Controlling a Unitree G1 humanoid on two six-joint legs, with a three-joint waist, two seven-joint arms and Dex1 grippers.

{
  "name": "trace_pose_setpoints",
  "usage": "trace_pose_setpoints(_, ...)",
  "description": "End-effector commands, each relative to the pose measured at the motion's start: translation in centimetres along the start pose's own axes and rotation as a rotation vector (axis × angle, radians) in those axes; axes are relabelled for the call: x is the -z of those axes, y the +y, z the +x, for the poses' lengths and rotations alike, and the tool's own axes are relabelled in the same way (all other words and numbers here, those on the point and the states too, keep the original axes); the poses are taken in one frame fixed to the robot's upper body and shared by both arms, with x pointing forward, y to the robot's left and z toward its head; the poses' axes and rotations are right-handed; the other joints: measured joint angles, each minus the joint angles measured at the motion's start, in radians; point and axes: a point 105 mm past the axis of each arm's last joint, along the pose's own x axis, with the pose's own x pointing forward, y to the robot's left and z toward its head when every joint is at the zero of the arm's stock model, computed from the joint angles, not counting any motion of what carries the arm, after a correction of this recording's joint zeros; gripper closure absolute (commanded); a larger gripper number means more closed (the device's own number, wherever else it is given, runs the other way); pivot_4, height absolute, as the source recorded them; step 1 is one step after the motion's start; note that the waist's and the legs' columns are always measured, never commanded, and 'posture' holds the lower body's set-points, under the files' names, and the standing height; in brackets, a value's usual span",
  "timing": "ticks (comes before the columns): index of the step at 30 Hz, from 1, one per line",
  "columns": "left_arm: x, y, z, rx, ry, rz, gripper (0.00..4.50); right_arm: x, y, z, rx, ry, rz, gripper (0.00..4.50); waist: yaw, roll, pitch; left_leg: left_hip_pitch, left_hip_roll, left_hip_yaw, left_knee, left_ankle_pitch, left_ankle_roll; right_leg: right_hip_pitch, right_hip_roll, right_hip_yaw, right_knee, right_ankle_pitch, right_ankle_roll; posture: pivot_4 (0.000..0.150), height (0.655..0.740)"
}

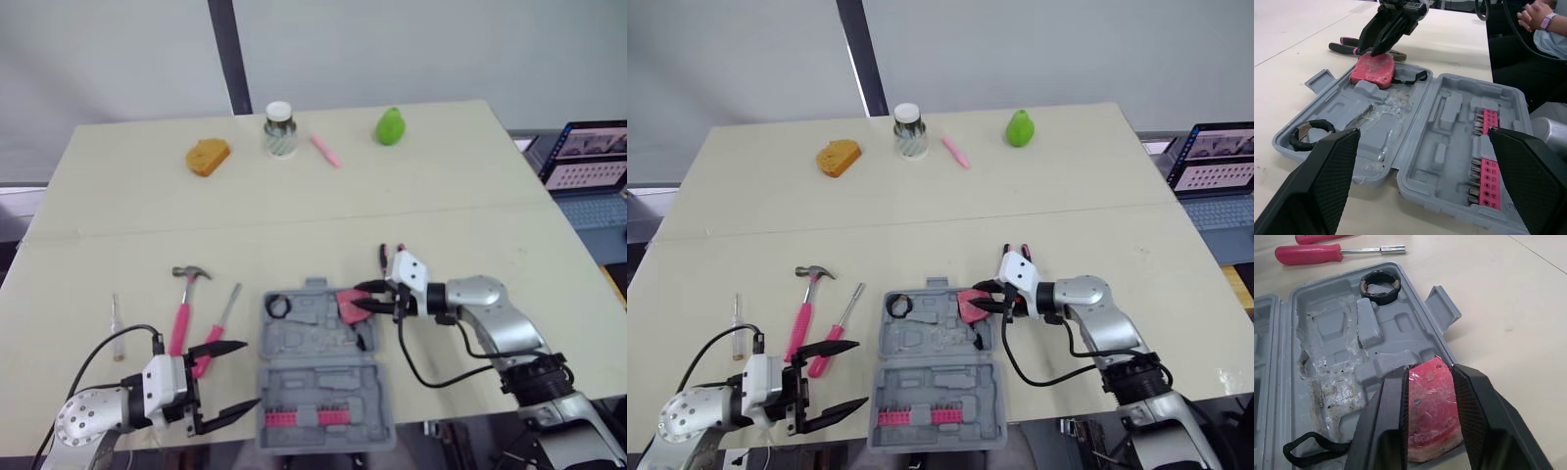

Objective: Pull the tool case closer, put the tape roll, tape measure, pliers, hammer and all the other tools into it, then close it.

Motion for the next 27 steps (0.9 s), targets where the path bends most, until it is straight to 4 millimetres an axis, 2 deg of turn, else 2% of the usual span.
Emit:
trace_pose_setpoints(1,-0.7,-0.1,-0.1,0.000,-0.013,0.020,0.00,-0.6,-0.3,-0.5,0.011,-0.034,-0.023,3.12,0.000,0.000,0.000,0.000,0.000,0.000,0.000,0.000,0.000,0.000,0.000,0.000,0.000,0.000,0.000,0.150,0.7159)
trace_pose_setpoints(12,-0.9,-0.1,-0.2,0.001,-0.007,0.021,0.00,1.3,0.1,-0.2,0.007,-0.015,0.001,3.12,0.000,0.000,0.000,0.000,0.000,0.000,0.000,0.000,0.000,0.000,0.000,0.000,0.000,0.000,0.000,0.150,0.7159)
trace_pose_setpoints(27,-1.0,0.0,-0.2,0.004,-0.006,0.019,0.00,2.2,1.3,0.6,-0.014,-0.010,0.033,3.12,0.000,0.000,0.000,0.001,0.000,0.000,0.000,0.000,0.000,0.001,0.000,0.000,0.000,0.000,0.000,0.150,0.7159)
